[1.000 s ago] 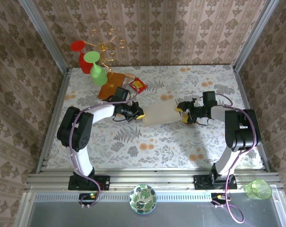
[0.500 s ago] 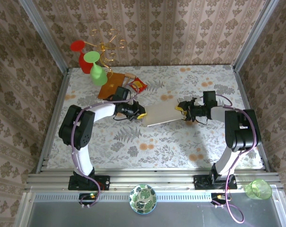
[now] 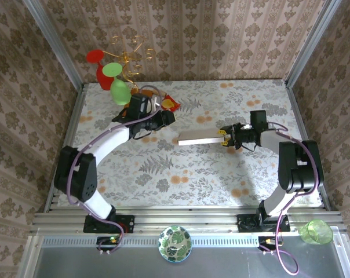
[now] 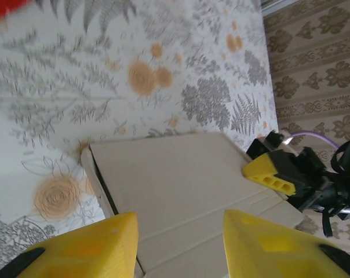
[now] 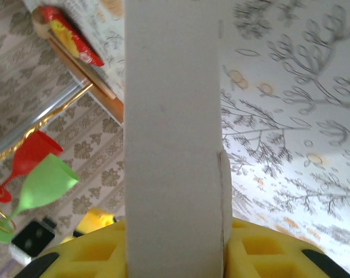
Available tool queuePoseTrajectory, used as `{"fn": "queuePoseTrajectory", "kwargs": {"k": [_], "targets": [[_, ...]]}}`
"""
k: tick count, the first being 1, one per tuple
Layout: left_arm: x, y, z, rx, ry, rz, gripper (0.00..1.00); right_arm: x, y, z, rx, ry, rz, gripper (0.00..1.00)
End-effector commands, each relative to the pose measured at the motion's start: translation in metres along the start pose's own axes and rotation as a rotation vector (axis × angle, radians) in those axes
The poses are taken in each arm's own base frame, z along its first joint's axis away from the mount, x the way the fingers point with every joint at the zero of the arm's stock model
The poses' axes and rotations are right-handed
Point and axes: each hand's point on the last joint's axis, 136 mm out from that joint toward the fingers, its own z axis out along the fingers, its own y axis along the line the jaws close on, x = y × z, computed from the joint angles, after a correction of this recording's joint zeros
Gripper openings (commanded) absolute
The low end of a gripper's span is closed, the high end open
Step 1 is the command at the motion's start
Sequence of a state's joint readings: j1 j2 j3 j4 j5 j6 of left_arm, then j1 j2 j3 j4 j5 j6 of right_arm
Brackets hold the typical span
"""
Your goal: Fold the paper box
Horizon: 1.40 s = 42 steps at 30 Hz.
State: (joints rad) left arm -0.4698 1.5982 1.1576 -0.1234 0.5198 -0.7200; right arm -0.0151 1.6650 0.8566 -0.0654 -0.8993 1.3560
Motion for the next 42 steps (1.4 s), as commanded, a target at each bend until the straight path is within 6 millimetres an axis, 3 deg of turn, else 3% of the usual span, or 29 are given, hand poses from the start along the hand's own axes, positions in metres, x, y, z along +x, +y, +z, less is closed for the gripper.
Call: {"fn": "queuePoseTrajectory", "kwargs": {"k": [1,12,23,30,34,42], "targets": [[-0.003,0.000,-0.012,-0.060,-0.027,0.181,0.43,0.005,-0.010,-0.001,0.068,-0.001,0.176,0.33],[0.040,-0.020,-0.026,-0.022,0.194,0.765,0.46,0.005,-0.009,-0.002,0.117,0.019,0.226,0.32],[0.073,-0.034,-0.024,0.092,0.288,1.075,0.55,0.011,-0.021,-0.011,0.140,0.048,0.302,0.29],[0.088,-0.046,-0.033,0.176,0.135,1.283,0.77,0.029,-0.030,-0.021,0.160,0.064,0.315,0.29],[0.101,-0.035,-0.025,0.189,0.143,1.337,0.81,0.032,-0.041,-0.022,0.171,0.062,0.333,0.29],[0.108,-0.023,0.003,0.161,0.178,1.432,0.82,0.031,-0.039,-0.022,0.176,0.063,0.326,0.29]]}}
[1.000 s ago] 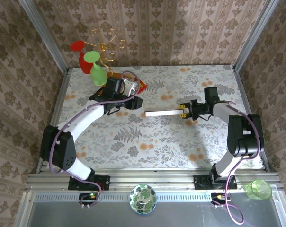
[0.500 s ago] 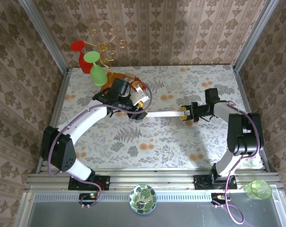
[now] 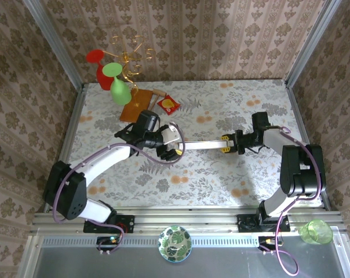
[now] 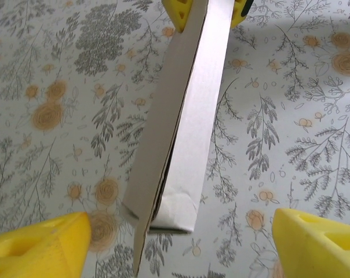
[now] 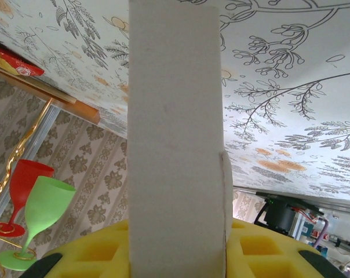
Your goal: Fold the paper box
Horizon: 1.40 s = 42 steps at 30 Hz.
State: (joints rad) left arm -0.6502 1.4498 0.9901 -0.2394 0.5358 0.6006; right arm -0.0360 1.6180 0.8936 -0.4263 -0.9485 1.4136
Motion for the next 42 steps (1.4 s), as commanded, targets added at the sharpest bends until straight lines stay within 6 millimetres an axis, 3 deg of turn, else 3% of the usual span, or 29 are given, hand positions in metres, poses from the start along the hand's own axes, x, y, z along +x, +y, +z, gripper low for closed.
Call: {"fn": "queuePoseTrajectory", "kwargs": {"k": [1,12,27,37,42], "targets": [[0.000,0.006,0.012,-0.020,0.003,0.086,0.82,0.000,-0.009,-0.001,0.032,-0.006,0.037,0.29],[0.017,-0.002,0.039,-0.029,0.082,0.129,0.76,-0.004,-0.010,0.001,0.029,-0.006,0.048,0.29],[0.017,-0.006,0.050,-0.003,0.104,0.111,0.45,-0.009,-0.009,0.004,0.030,-0.010,0.058,0.32],[0.013,-0.015,0.046,0.068,0.100,0.066,0.36,-0.011,-0.001,0.003,0.019,-0.024,0.034,0.50],[0.011,-0.017,0.040,0.103,0.094,0.028,0.35,-0.005,0.015,-0.011,0.010,-0.072,-0.057,0.61]]}}
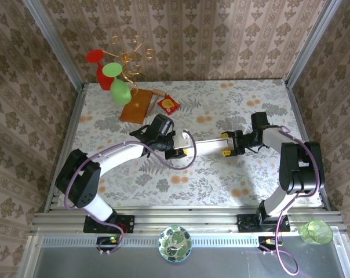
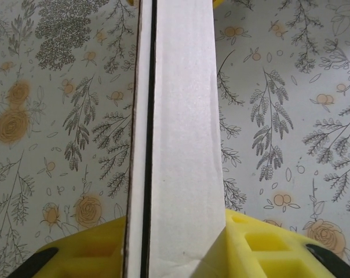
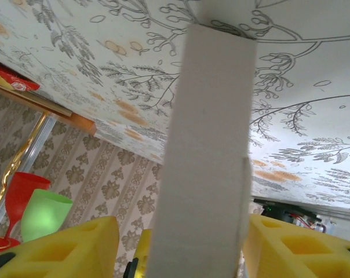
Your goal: Fold the paper box
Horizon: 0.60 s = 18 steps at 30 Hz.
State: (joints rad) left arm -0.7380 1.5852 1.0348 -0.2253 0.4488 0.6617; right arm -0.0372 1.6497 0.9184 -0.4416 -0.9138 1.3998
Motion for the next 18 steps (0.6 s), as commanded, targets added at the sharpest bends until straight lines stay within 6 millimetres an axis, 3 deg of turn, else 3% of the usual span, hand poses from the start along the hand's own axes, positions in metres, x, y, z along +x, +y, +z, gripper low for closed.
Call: {"fn": "queuePoseTrajectory", "kwargs": {"k": [1,12,18], "targets": [[-0.002,-0.006,-0.004,0.069,-0.003,-0.057,0.35,0.006,0.019,-0.018,-0.013,-0.051,-0.094,0.62],[0.007,-0.010,-0.020,0.130,0.004,-0.121,0.34,0.036,0.065,-0.074,-0.052,-0.249,-0.527,0.66],[0.010,-0.009,-0.026,0.141,0.018,-0.124,0.34,0.032,0.056,-0.088,0.126,-0.390,-0.890,0.60]]}}
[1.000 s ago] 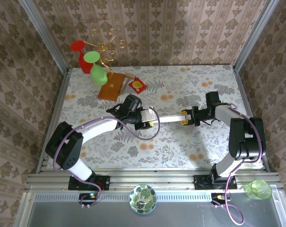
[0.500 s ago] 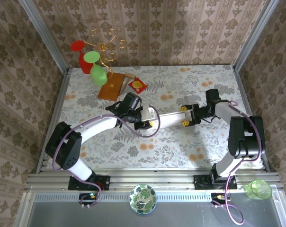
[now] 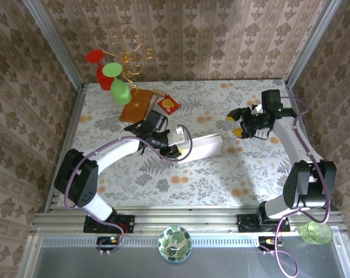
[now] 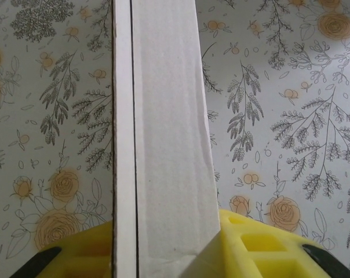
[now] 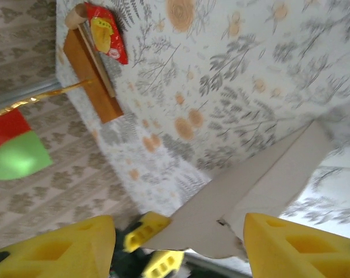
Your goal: Fold the paper box
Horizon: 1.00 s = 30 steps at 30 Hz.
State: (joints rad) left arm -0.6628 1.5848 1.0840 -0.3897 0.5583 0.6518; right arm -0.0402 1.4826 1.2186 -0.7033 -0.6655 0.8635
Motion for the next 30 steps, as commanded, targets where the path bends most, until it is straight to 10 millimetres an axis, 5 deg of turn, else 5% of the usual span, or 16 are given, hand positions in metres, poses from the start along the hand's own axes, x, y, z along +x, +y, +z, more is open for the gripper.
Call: {"fn": "queuePoseTrajectory", "kwargs": {"k": [1,6,14,20,30], "targets": [[-0.001,-0.008,-0.008,0.047,0.008,-0.006,0.34,0.004,-0.017,-0.012,0.159,-0.056,-0.298,0.59],[0.001,-0.008,-0.008,0.052,0.018,-0.011,0.34,0.023,-0.018,-0.016,0.217,-0.093,-0.485,0.62],[0.002,-0.004,-0.007,0.043,0.036,-0.009,0.33,0.050,-0.029,0.007,0.200,-0.078,-0.428,0.63],[0.005,-0.005,-0.002,0.033,0.058,-0.004,0.33,0.055,-0.047,0.015,0.183,-0.090,-0.332,0.62],[0.006,-0.004,0.001,0.021,0.077,0.003,0.33,0.053,-0.045,0.031,0.116,-0.092,-0.247,0.58]]}}
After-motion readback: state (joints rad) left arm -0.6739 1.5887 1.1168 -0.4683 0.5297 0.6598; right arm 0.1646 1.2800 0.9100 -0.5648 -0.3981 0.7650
